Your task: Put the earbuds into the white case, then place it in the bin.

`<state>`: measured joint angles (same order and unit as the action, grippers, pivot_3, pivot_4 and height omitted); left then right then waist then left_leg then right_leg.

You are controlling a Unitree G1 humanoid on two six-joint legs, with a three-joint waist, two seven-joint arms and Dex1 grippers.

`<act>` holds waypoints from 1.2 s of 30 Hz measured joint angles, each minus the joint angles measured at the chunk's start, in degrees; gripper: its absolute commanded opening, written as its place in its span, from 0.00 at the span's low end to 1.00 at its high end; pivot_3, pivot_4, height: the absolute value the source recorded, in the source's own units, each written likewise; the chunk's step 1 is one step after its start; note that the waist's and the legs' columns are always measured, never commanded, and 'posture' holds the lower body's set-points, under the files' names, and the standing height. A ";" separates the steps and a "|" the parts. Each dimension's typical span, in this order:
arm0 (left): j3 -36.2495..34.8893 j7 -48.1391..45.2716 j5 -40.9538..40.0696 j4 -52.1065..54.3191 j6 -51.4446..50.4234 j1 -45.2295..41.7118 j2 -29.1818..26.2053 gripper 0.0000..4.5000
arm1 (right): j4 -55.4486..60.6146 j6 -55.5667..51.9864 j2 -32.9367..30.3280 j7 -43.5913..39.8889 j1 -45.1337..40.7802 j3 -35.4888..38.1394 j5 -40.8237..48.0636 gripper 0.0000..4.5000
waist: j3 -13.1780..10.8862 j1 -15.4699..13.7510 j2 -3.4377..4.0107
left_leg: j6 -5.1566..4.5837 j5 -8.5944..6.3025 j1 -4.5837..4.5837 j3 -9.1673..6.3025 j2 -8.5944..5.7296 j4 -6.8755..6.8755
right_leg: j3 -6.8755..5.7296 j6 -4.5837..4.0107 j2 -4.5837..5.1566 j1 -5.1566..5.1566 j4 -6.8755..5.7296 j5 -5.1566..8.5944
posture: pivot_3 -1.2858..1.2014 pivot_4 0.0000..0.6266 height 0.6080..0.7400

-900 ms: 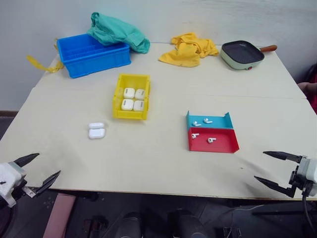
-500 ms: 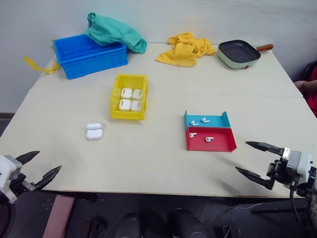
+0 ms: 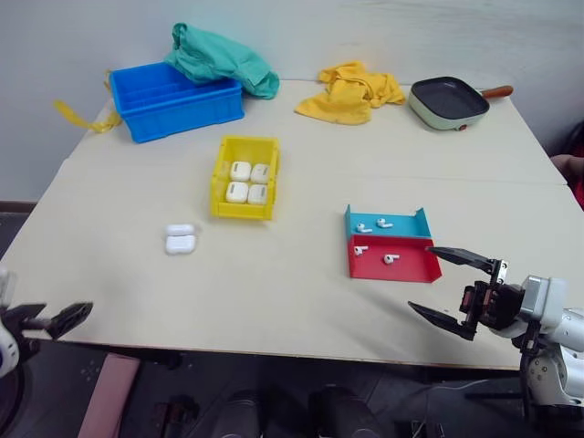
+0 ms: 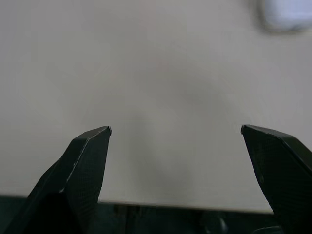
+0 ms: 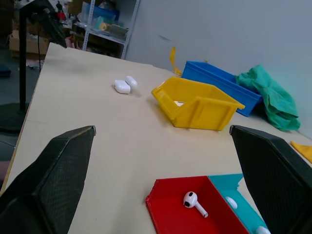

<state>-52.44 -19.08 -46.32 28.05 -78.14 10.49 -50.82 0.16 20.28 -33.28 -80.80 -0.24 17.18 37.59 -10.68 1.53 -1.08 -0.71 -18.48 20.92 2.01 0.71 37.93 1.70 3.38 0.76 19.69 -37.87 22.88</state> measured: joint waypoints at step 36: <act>29.40 42.80 10.55 -14.80 -14.47 -45.72 29.50 1.00 | 4.27 0.18 0.48 3.39 6.95 -0.32 -0.41 1.00 | 0.01 -0.29 -0.04 | 0.68 0.31 0.32 0.06 0.02 0.26 | 0.01 0.32 -0.12 0.70 -0.90 -0.15 | 0.52 0.24 1.00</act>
<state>-23.04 23.72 -35.77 13.25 -92.61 -35.23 -21.33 4.44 20.46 -32.80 -77.41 6.71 16.86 37.18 -10.66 1.24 -1.12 -0.02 -18.16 21.24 2.07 0.73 38.19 1.71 3.70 0.64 20.39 -38.78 22.73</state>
